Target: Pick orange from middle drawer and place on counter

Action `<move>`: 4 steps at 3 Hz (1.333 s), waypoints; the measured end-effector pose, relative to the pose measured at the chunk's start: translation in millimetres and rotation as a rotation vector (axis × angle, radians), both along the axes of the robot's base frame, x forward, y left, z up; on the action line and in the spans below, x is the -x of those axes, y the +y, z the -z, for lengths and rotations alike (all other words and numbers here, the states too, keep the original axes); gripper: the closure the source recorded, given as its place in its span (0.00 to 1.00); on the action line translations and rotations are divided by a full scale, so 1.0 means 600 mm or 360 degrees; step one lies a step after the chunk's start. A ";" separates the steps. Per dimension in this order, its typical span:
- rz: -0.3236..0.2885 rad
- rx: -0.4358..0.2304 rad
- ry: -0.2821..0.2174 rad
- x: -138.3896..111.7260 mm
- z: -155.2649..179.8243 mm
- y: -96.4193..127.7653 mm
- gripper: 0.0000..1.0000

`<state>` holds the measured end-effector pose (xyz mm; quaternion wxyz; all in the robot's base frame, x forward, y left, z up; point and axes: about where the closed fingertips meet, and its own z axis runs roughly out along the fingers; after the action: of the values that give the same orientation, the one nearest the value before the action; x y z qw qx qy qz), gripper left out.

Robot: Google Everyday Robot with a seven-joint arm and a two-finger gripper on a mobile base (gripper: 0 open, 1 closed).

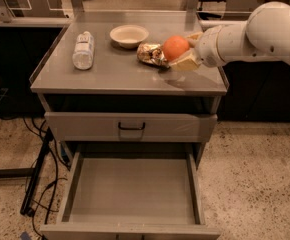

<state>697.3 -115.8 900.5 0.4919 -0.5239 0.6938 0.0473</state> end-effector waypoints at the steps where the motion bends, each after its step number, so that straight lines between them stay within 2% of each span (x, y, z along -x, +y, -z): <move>1: 0.0050 0.0005 0.0013 -0.014 0.012 -0.021 1.00; 4: 0.0144 0.0024 0.0100 -0.045 0.065 -0.061 1.00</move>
Offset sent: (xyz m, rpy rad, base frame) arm 0.0236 -0.0420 -0.0283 -0.0114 0.0405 -0.0962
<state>724.2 -152.4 861.5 0.4676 -0.4939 0.7321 0.0363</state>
